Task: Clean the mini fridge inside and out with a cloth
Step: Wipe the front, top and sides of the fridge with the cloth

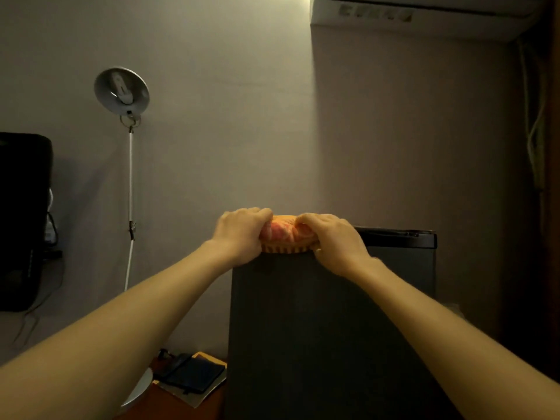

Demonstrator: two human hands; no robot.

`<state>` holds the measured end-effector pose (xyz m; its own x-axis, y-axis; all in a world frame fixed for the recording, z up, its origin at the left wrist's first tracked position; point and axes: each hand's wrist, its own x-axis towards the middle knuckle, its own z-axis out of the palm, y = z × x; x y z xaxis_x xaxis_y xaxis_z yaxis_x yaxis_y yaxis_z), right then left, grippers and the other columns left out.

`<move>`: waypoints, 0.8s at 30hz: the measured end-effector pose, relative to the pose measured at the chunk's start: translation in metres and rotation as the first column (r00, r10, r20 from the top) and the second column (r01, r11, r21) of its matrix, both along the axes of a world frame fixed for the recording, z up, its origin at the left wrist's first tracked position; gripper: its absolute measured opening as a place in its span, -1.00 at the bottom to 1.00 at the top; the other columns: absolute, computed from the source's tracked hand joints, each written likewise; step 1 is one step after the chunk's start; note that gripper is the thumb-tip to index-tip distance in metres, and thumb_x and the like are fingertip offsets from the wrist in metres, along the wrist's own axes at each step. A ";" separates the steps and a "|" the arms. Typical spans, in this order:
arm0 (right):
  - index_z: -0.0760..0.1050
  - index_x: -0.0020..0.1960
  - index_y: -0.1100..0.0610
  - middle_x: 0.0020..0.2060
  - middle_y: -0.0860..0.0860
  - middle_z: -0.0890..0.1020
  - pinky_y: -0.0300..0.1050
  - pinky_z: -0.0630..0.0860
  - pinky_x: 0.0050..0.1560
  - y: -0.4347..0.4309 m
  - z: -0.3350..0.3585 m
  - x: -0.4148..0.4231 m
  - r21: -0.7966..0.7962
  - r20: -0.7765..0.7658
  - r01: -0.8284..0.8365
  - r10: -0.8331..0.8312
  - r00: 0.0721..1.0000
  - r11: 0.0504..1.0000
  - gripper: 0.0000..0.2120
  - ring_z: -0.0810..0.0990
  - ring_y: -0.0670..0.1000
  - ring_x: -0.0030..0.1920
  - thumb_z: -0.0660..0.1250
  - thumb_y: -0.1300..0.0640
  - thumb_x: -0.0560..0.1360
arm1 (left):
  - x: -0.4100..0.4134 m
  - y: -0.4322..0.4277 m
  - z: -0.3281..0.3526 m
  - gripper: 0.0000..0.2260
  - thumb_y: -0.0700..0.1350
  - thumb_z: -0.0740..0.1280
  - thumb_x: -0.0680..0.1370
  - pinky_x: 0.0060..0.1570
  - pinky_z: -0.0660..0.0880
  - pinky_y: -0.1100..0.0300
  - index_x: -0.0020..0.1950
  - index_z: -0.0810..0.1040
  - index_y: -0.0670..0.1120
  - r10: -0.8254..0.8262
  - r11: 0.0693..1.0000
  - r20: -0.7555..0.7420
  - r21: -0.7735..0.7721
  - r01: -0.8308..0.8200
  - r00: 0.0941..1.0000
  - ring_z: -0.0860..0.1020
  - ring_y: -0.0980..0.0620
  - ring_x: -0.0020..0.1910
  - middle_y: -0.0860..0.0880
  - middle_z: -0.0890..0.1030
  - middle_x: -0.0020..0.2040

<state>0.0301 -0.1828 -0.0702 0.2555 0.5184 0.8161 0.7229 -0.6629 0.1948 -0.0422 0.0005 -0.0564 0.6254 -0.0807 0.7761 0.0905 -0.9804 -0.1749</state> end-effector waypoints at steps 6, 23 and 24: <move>0.53 0.11 0.07 -0.04 0.01 0.66 0.03 0.46 0.03 0.015 -0.017 0.021 0.189 0.154 -0.085 0.056 0.986 0.978 -0.67 0.60 0.12 -0.01 0.38 0.28 0.37 | 0.023 0.005 -0.020 -0.76 -0.13 0.34 0.41 -0.15 0.38 0.11 0.06 0.46 -0.09 -0.131 0.991 0.207 0.049 0.124 0.969 0.51 -0.09 -0.16 -0.05 0.56 -0.10; 0.46 0.16 -0.10 0.06 -0.15 0.62 -0.11 0.50 0.04 0.046 -0.002 0.007 0.086 0.022 -0.198 0.196 0.980 0.977 -0.67 0.57 -0.06 0.05 0.19 -0.03 0.40 | 0.015 0.058 -0.022 -0.70 -0.10 0.25 0.34 0.13 0.50 0.02 0.05 0.57 -0.05 -0.298 0.952 0.237 0.006 0.305 0.925 0.58 -0.02 0.02 0.04 0.62 0.04; 0.44 0.15 -0.11 0.06 -0.16 0.62 -0.13 0.49 0.04 0.046 0.000 0.009 0.084 0.026 -0.202 0.201 0.979 0.976 -0.66 0.56 -0.07 0.05 0.18 -0.04 0.38 | 0.016 0.060 -0.021 -0.68 -0.10 0.27 0.33 0.18 0.46 0.04 0.07 0.55 -0.04 -0.310 0.949 0.209 0.013 0.315 0.927 0.57 -0.01 0.04 0.04 0.62 0.06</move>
<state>0.0395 -0.1373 -0.0700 0.1380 0.4859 0.8630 0.8402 -0.5188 0.1577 -0.0260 0.0605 -0.0771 0.3970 -0.2292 0.8887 -0.1889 -0.9680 -0.1652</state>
